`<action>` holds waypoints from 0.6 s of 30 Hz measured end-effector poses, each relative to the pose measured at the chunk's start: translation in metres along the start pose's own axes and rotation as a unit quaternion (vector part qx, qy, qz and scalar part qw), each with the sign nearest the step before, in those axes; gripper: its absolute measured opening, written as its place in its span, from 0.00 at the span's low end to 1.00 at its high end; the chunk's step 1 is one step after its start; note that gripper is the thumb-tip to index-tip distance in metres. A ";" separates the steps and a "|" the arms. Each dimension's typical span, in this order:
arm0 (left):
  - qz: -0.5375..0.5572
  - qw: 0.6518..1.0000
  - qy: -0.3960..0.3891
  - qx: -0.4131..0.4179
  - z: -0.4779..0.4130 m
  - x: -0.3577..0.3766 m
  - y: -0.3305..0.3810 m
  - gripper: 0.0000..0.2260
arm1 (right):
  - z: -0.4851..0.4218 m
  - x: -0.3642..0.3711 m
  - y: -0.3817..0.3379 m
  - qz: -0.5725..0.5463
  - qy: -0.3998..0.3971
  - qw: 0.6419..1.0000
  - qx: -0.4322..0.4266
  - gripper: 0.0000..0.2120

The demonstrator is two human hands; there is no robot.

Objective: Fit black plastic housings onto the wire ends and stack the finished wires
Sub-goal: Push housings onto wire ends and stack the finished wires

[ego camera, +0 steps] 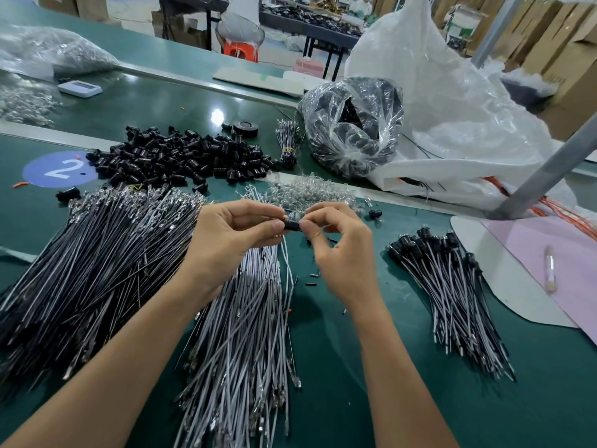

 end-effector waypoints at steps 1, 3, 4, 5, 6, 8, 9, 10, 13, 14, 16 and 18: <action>-0.007 1.000 -0.001 -0.001 0.001 0.001 -0.001 0.11 | 0.000 0.001 -0.001 -0.007 -0.001 1.000 -0.006 0.03; -0.010 1.000 0.006 -0.003 0.000 -0.001 -0.002 0.10 | 0.001 0.002 0.001 -0.023 0.000 1.000 0.001 0.02; -0.007 1.000 0.010 -0.004 0.000 -0.001 -0.002 0.10 | 0.001 0.003 0.002 -0.035 -0.006 0.999 0.008 0.02; -0.004 1.000 0.011 -0.005 0.000 -0.002 -0.002 0.09 | 0.002 0.004 0.001 -0.049 -0.015 0.999 0.015 0.03; -0.001 1.000 0.009 -0.005 0.000 -0.002 -0.002 0.09 | 0.002 0.007 0.000 -0.059 -0.027 0.998 0.014 0.06; -0.005 1.000 0.003 -0.005 0.000 0.000 -0.002 0.08 | 0.002 0.010 -0.004 -0.057 -0.045 0.997 -0.008 0.07; -0.008 1.000 0.000 -0.005 0.000 0.000 -0.002 0.08 | 0.003 0.011 -0.005 -0.051 -0.045 0.998 -0.017 0.06; -0.010 1.000 0.001 -0.006 0.000 0.001 -0.002 0.08 | 0.003 0.010 -0.006 -0.045 -0.038 0.998 -0.021 0.05; -0.001 1.000 0.027 -0.011 -0.001 -0.005 -0.002 0.08 | 0.001 0.000 -0.002 -0.036 -0.006 0.999 -0.014 0.06; 0.000 0.999 0.038 -0.011 -0.001 -0.008 -0.001 0.08 | 0.000 -0.004 0.001 -0.044 0.004 0.999 -0.006 0.07; -0.004 0.998 0.058 -0.006 -0.001 -0.015 0.001 0.07 | -0.002 -0.011 0.006 -0.063 0.017 0.998 0.015 0.11; -0.010 0.996 0.084 0.000 -0.002 -0.023 0.003 0.04 | -0.003 -0.016 0.012 -0.085 0.025 0.995 0.040 0.13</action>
Point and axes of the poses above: each hand's wrist, its own z-axis away from the middle knuckle, its own x-axis out of the palm, y = z × x, the point moved 8 cm from there along -z, towards the middle knuckle, and after that the axes turned 2 degrees about -y, right-handed, at the moved point
